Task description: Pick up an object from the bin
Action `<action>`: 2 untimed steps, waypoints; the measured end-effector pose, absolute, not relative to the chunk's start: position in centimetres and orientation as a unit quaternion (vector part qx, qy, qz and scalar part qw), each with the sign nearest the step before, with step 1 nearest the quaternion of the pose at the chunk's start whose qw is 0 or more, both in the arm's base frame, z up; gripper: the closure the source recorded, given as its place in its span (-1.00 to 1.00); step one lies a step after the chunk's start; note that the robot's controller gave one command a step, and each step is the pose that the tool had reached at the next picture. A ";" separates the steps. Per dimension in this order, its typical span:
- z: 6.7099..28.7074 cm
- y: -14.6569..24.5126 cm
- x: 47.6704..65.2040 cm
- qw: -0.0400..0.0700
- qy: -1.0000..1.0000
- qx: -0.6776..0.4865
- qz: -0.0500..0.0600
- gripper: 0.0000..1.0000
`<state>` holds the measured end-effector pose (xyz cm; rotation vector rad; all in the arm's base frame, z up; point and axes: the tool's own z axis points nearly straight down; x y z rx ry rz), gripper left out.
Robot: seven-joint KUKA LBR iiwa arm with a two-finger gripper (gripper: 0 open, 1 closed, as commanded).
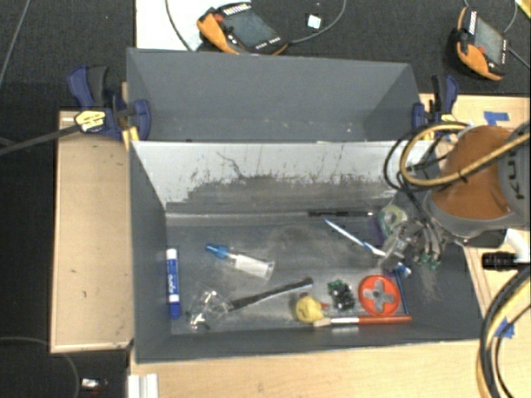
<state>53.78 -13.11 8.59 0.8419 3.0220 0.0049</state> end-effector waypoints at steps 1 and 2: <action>11.6 -13.2 53.9 0.005 0.963 0.268 0.002 1.00; 12.5 -13.2 54.0 0.008 0.964 0.267 0.002 1.00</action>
Offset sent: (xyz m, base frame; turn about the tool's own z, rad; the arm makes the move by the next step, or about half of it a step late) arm 0.0011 -0.0004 0.0349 -0.0007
